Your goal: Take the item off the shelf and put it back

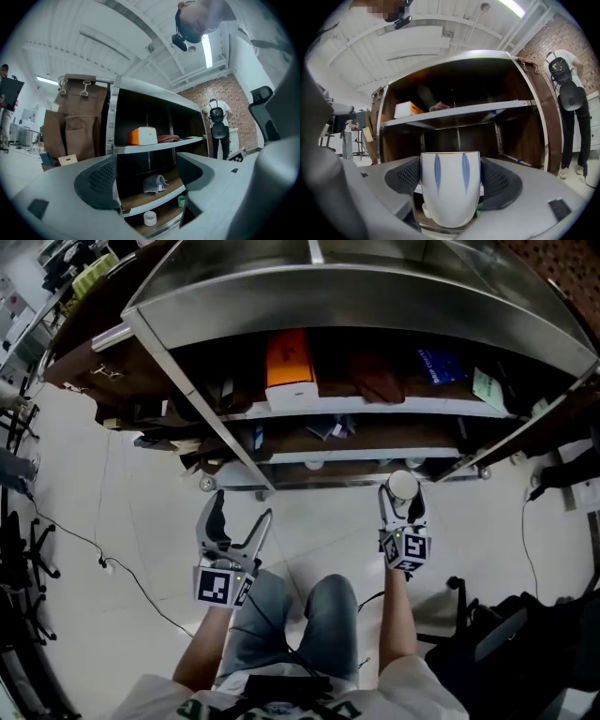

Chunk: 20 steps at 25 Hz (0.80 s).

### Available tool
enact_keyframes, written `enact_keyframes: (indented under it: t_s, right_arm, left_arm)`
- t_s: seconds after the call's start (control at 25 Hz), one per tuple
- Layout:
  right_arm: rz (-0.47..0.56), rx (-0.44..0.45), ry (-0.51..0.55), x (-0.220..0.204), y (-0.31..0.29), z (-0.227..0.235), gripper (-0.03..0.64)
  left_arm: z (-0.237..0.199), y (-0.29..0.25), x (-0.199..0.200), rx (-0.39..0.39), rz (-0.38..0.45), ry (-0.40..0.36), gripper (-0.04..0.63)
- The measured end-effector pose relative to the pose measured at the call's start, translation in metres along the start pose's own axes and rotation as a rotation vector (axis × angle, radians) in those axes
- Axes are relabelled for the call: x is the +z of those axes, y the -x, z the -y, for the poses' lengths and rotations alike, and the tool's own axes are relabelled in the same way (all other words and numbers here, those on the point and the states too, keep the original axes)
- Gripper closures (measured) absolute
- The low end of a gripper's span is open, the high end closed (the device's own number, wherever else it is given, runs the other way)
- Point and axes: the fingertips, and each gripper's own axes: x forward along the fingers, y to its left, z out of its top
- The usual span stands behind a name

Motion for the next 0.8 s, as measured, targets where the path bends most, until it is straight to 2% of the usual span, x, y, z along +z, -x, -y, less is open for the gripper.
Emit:
enact_keyframes:
  t_s: [0.24, 0.44, 0.56, 0.68, 0.8]
  right_arm:
    - [0.021, -0.080, -0.032, -0.051, -0.131, 0.063, 0.221]
    - [0.005, -0.064, 0.058, -0.059, -0.205, 0.082, 0.221]
    - [-0.032, -0.049, 0.052, -0.069, -0.227, 0.082, 0.221]
    - [-0.064, -0.057, 0.014, -0.078, -0.225, 0.082, 0.208]
    - [-0.130, -0.087, -0.027, -0.091, -0.213, 0.084, 0.141]
  left_arm:
    - [-0.027, 0.016, -0.055, 0.065, -0.022, -0.017, 0.222]
    - [-0.033, 0.025, -0.080, 0.091, -0.050, -0.004, 0.222]
    - [-0.035, 0.025, -0.081, 0.091, -0.052, -0.020, 0.222]
    - [-0.031, 0.020, -0.063, 0.085, -0.045, 0.007, 0.222]
    - [-0.033, 0.020, -0.051, 0.079, -0.049, -0.014, 0.222]
